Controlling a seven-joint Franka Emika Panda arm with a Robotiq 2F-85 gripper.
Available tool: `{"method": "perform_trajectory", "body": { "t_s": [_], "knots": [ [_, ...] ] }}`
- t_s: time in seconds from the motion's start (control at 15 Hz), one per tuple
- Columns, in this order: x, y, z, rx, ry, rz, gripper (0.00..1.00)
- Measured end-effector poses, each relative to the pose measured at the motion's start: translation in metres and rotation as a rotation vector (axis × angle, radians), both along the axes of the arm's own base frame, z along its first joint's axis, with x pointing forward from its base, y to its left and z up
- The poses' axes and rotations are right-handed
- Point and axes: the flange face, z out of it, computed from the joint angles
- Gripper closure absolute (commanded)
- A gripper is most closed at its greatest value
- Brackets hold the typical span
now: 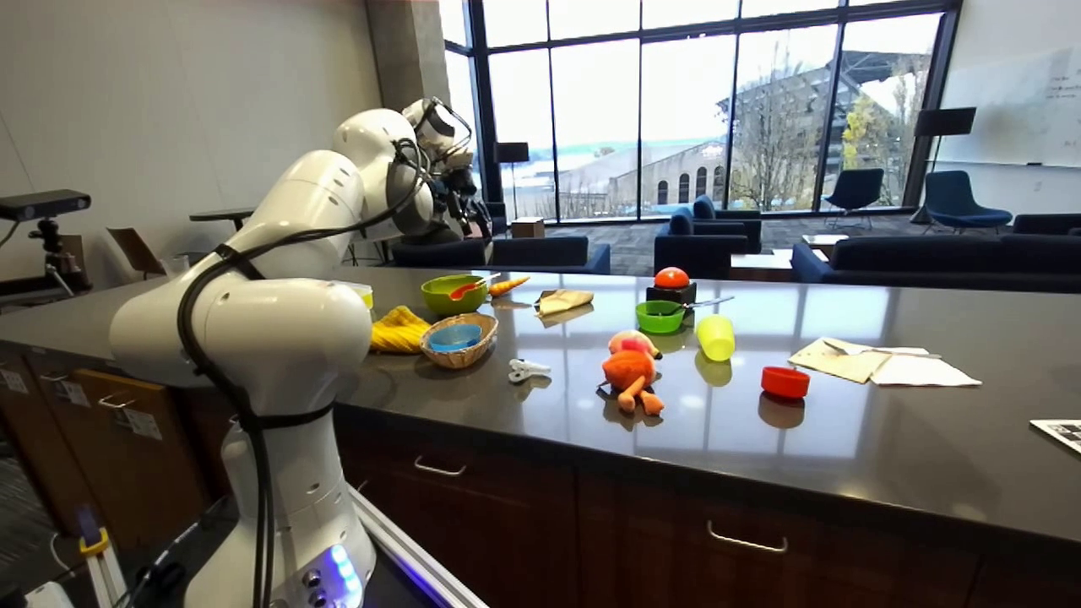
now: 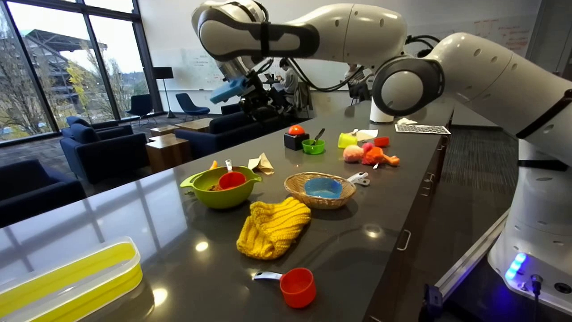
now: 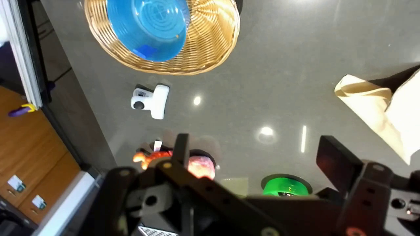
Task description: Take the orange measuring cup out of the green bowl
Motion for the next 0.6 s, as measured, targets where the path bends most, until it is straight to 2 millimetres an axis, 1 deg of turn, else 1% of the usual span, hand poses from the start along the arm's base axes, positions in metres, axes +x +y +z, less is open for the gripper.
{"method": "perform_trajectory", "body": {
  "t_s": [0.2, 0.6],
  "knots": [
    [-0.016, 0.028, 0.003, -0.059, 0.011, 0.164, 0.0],
    [-0.022, 0.06, 0.002, -0.14, 0.053, 0.491, 0.0]
  ]
}}
